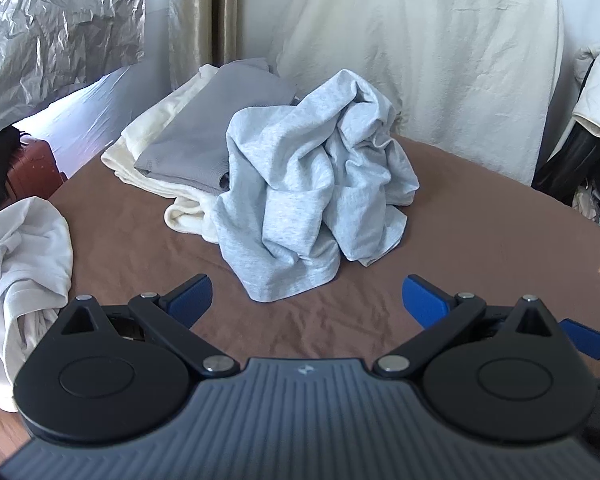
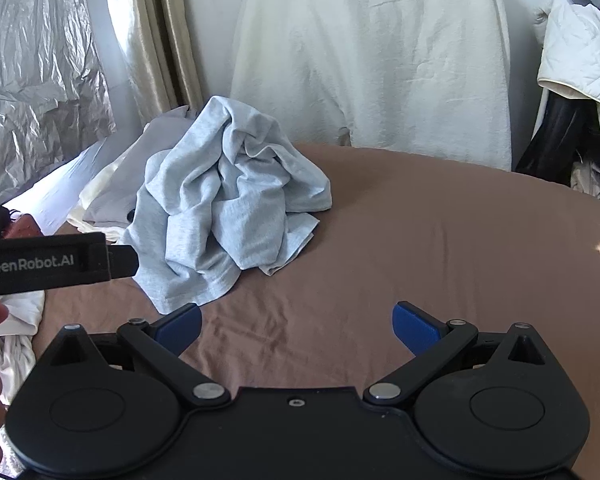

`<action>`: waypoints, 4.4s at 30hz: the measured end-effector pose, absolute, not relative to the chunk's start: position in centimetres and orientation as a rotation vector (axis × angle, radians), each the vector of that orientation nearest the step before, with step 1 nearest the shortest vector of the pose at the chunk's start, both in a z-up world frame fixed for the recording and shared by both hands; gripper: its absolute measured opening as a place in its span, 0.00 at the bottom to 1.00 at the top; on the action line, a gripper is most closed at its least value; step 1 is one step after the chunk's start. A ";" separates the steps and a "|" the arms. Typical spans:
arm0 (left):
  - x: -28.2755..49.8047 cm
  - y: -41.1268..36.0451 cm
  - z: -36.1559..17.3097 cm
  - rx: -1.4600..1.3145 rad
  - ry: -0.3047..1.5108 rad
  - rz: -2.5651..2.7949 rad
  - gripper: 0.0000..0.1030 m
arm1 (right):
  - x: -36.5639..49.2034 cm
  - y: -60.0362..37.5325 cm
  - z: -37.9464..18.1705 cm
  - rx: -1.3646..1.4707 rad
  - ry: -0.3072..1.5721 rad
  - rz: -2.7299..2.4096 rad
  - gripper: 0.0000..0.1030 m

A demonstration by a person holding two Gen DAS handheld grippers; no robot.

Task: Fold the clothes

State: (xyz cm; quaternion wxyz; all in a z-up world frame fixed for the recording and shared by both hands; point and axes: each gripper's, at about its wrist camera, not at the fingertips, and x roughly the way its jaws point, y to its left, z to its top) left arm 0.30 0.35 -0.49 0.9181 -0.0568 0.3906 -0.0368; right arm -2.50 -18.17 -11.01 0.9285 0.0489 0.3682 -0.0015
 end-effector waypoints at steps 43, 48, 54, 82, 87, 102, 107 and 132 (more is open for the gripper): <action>3.9 0.2 -1.5 -0.106 0.814 -0.042 1.00 | -0.5 -17.7 -11.5 -0.046 0.777 0.005 1.00; 8.4 1.2 -0.2 -0.183 0.785 -0.061 1.00 | 1.8 -17.4 -10.3 -0.092 0.699 0.077 1.00; 12.4 2.7 -4.8 -0.106 0.734 0.013 1.00 | 6.3 -17.5 -10.0 0.042 0.670 0.250 1.00; 20.4 6.9 -15.4 -0.279 0.910 0.061 0.57 | 24.5 -10.7 -21.0 -0.215 0.717 0.306 0.21; 20.3 7.0 -15.4 -0.303 0.916 0.055 0.49 | 22.7 -10.7 -19.8 -0.229 0.690 0.323 0.19; 18.8 7.9 -14.2 -0.368 0.900 -0.005 0.38 | 19.7 -10.1 -17.4 -0.159 0.689 0.413 0.18; 18.4 7.7 -13.8 -0.351 0.885 -0.015 0.38 | 19.4 -10.0 -17.4 -0.167 0.683 0.428 0.18; 14.1 7.1 -11.9 -0.534 0.914 -0.244 0.36 | 12.8 -13.2 -14.3 0.094 0.769 0.704 0.15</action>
